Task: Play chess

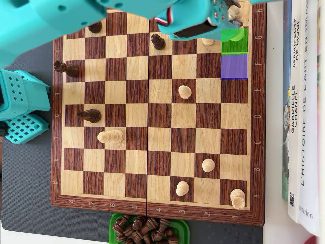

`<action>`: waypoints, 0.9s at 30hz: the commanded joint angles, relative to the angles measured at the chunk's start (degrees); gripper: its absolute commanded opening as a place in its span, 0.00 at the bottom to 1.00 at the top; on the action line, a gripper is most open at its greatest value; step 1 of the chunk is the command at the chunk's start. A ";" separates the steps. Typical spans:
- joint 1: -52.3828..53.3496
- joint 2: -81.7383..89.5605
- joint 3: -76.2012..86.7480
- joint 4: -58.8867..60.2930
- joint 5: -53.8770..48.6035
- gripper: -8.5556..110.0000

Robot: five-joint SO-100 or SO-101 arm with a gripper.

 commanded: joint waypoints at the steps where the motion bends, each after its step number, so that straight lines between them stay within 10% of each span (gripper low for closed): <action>1: 0.53 0.35 -4.57 -0.53 0.44 0.14; 27: 0.88 -3.16 -2.29 -0.62 0.44 0.14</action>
